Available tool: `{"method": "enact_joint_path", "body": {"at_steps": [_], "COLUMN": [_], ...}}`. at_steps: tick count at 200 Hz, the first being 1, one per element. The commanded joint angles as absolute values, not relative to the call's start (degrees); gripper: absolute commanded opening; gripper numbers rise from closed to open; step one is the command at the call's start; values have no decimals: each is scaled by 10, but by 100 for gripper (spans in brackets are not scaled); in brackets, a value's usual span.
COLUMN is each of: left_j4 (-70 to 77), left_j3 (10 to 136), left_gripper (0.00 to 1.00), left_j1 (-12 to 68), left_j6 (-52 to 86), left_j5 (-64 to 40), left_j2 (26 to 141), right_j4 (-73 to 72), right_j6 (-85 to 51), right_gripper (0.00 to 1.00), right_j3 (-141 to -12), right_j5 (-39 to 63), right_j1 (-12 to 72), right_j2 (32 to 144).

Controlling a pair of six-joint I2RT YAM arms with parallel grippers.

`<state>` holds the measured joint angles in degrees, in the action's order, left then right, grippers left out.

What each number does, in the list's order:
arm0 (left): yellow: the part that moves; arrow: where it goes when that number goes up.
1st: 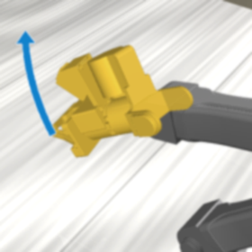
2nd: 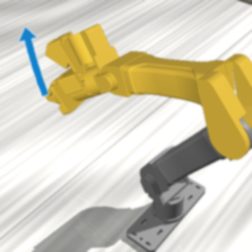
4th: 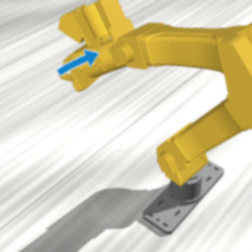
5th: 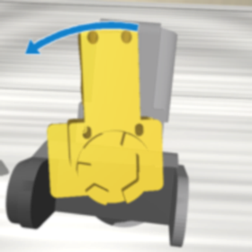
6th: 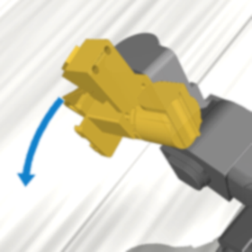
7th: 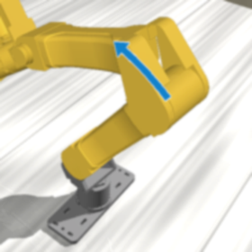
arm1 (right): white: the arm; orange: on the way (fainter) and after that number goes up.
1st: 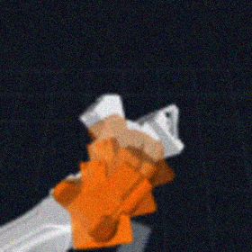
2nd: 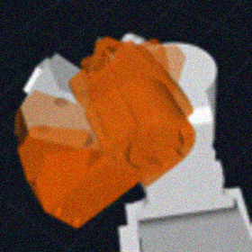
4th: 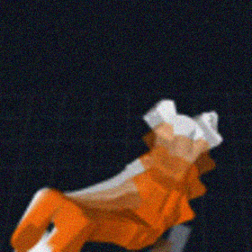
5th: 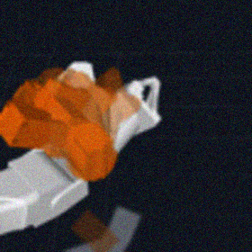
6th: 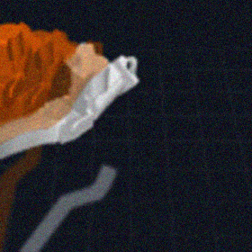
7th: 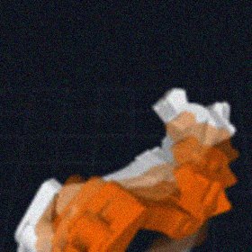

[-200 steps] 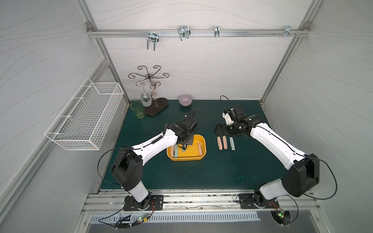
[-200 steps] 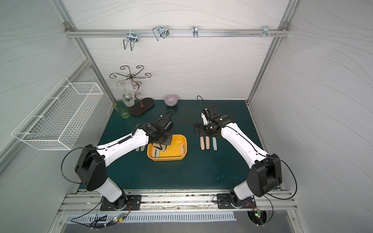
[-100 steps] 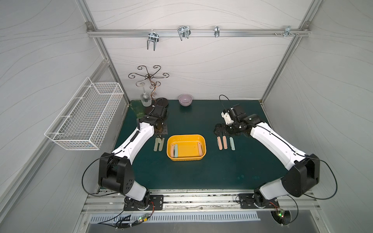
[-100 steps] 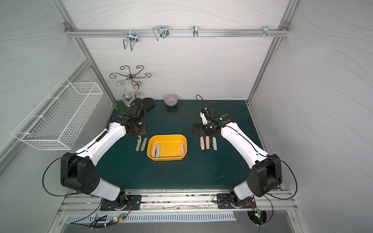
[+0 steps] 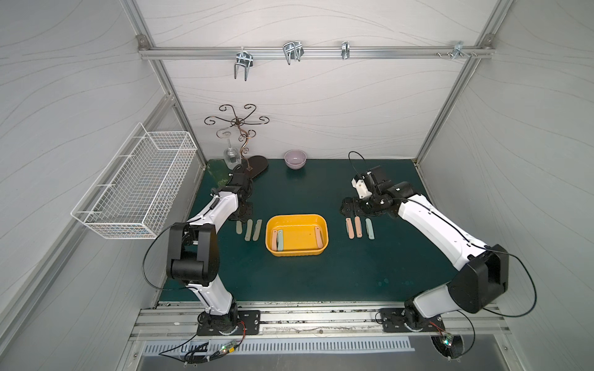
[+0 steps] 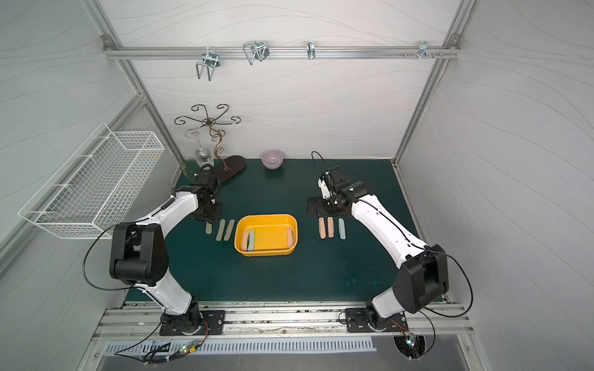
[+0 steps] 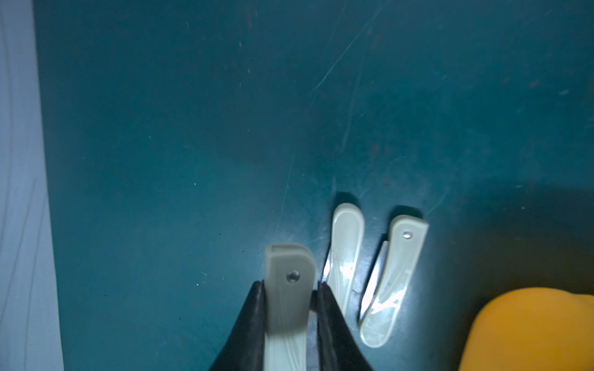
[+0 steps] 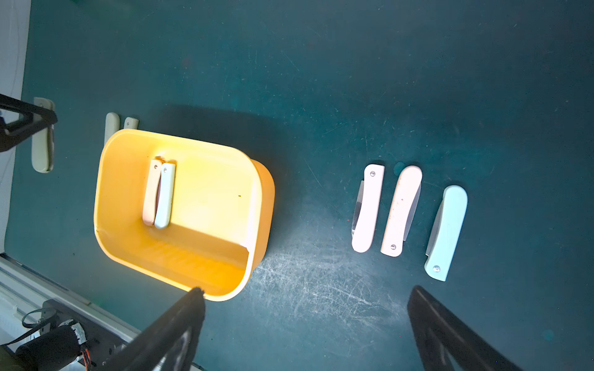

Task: Take the fruit knife out of the storage box
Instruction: Place the fruit knife at the center of the board.

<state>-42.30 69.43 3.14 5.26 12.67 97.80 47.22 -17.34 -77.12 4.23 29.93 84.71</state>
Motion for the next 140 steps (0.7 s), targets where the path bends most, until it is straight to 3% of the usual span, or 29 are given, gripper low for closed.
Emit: {"method": "enact_joint_path", "body": {"at_steps": [1,140], "left_j4": [-407,-341], "left_j3": [689,682], "left_gripper": [0,4], "left_j1": [27,9], "left_j6": [18,-23], "left_j5": [124,134], "left_j2": [995,1061], "right_j4": [482,481], "right_j6": [-170,-180], "right_gripper": [99,99], "right_j3": [-776,-783], "right_j5": [51,50], "right_j1": [303,306], "right_j2": [855,866]}}
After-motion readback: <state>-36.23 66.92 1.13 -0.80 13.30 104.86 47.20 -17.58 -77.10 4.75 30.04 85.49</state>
